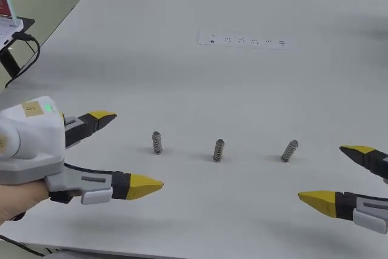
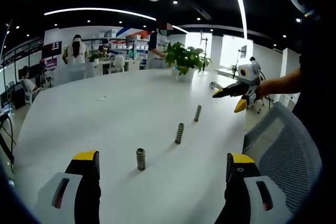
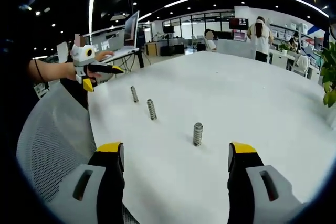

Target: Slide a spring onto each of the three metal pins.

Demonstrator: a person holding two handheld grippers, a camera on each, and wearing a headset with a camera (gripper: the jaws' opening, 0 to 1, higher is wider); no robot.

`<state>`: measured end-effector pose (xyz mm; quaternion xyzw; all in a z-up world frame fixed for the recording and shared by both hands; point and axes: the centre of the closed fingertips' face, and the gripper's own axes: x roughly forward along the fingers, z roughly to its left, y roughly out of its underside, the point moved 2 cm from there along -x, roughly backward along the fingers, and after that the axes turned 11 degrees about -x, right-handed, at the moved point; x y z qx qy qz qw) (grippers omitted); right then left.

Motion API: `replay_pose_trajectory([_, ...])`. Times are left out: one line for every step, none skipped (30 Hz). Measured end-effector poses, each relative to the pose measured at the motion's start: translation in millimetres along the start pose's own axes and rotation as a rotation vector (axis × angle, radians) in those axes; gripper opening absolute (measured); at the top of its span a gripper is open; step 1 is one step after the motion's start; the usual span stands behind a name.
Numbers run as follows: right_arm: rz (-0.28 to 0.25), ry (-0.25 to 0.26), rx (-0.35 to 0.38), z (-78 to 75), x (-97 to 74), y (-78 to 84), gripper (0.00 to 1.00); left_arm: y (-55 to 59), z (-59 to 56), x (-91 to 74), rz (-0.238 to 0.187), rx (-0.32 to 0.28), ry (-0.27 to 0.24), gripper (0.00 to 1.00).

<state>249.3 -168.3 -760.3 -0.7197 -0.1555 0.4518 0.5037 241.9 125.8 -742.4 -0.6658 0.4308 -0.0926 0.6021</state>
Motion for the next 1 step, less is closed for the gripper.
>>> replay_pose_trajectory([0.009,0.001,0.004,-0.5,0.0,1.5,0.81,0.4,0.3,-0.3,0.001,0.000,-0.002,0.98])
